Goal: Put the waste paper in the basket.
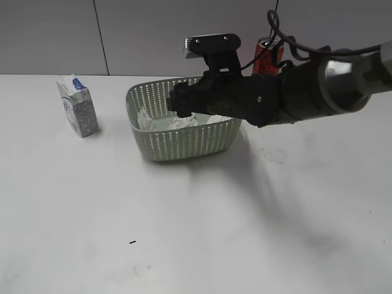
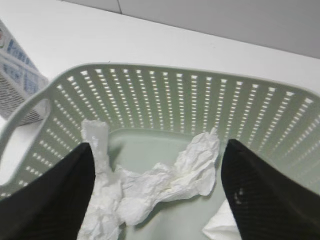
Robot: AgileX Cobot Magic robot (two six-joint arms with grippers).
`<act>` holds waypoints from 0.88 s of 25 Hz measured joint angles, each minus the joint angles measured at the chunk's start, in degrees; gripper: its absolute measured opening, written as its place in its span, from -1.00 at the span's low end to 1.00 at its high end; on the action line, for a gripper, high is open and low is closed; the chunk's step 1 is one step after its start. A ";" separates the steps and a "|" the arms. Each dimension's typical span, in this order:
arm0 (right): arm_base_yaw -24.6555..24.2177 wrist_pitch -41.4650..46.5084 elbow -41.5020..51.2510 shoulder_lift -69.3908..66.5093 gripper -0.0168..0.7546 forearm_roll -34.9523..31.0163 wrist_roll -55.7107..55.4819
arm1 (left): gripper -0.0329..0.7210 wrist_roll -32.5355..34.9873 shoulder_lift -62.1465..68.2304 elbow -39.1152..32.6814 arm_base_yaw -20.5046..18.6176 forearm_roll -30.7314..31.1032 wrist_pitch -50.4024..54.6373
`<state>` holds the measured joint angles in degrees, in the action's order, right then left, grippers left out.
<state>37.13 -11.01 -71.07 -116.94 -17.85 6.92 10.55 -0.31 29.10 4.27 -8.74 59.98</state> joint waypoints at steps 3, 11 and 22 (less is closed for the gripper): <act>-0.93 16.88 -6.90 1.10 0.58 -0.05 0.00 | 0.43 0.00 0.00 0.00 0.00 0.00 0.00; -9.07 64.55 -29.92 1.14 0.58 1.33 -1.54 | 0.43 0.00 0.00 0.00 0.00 0.00 0.00; -22.30 79.12 -34.02 4.60 0.58 16.96 -3.71 | 0.43 -0.04 0.00 -0.04 0.00 0.00 0.00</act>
<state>14.83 68.12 -105.09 -112.34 -0.89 3.22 10.51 -0.31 29.05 4.27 -8.74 59.98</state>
